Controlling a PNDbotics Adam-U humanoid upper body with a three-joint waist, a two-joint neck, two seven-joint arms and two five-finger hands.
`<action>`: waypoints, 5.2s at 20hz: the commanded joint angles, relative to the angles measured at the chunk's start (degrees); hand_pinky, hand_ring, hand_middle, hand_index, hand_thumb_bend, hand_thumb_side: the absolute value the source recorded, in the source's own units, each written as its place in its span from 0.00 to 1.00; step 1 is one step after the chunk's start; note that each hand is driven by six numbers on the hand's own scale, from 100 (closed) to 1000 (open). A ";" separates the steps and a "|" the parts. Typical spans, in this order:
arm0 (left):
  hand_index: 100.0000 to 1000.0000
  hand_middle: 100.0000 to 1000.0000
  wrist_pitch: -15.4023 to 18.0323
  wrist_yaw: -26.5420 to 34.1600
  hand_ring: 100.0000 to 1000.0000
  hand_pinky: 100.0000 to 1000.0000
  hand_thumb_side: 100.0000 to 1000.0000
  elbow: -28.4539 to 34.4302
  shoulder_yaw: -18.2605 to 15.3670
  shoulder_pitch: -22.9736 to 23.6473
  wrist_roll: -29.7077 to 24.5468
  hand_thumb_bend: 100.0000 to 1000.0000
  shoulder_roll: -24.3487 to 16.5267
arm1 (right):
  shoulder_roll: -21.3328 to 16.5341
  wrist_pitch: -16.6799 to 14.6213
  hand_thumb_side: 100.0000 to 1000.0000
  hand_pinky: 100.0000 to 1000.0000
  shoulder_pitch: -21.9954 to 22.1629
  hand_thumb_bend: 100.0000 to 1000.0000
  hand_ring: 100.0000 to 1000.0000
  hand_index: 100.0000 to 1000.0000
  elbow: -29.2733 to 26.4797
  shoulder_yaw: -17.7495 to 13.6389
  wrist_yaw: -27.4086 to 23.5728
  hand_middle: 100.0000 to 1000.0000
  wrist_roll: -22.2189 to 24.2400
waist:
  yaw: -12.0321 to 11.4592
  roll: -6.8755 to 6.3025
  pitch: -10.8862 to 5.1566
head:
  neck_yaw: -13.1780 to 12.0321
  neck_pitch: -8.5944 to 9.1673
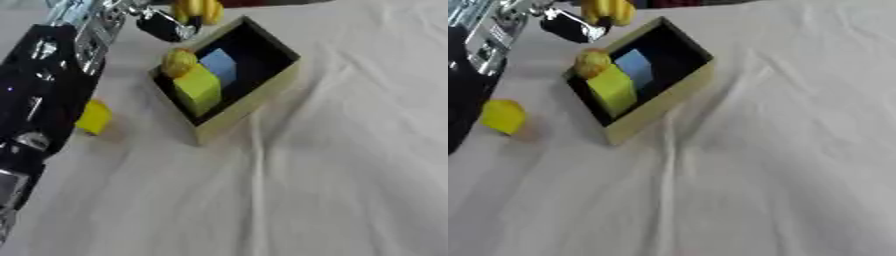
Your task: Pick up objects on the table and place them in the box.
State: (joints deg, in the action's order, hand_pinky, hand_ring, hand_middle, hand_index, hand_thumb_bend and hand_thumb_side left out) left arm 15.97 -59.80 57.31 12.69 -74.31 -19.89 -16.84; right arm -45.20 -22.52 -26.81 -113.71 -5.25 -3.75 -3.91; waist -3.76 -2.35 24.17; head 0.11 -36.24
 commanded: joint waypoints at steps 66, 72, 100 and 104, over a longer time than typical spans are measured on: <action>0.87 0.73 -8.90 29.00 0.78 0.79 0.33 41.00 0.66 28.43 -4.04 0.64 -37.48 | -2.96 -0.48 0.41 0.84 1.54 0.00 0.77 0.71 -0.88 -1.53 0.92 0.55 -1.31 | -2.15 0.05 -1.54 | 4.50 -0.58; 0.87 0.73 -7.88 31.71 0.78 0.79 0.33 44.62 -1.32 34.38 -4.91 0.68 -41.35 | -2.76 -0.60 0.41 0.84 1.75 0.00 0.77 0.71 -0.88 -1.70 1.20 0.55 -1.73 | -2.24 0.65 -1.40 | 4.86 -0.30; 0.84 0.71 -4.53 25.08 0.75 0.76 0.28 33.92 3.93 34.74 -0.23 0.59 -35.14 | -1.43 -0.36 0.42 0.84 1.74 0.00 0.77 0.71 -0.88 -1.45 1.02 0.55 -0.97 | -2.04 1.75 -1.08 | 3.95 -0.02; 0.84 0.71 -3.91 24.56 0.75 0.76 0.27 32.10 4.67 34.28 -0.28 0.59 -34.27 | -1.28 -0.33 0.42 0.84 1.68 0.00 0.77 0.71 -0.88 -1.43 0.95 0.55 -0.85 | -1.95 1.72 -1.00 | 3.82 0.08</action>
State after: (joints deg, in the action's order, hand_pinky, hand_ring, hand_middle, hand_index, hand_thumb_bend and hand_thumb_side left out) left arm 11.71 -34.90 89.57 17.62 -39.14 -20.21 -50.01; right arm -45.57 -22.77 -24.68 -113.71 -6.02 -2.69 -4.94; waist -5.72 -0.57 24.32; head 4.09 -36.76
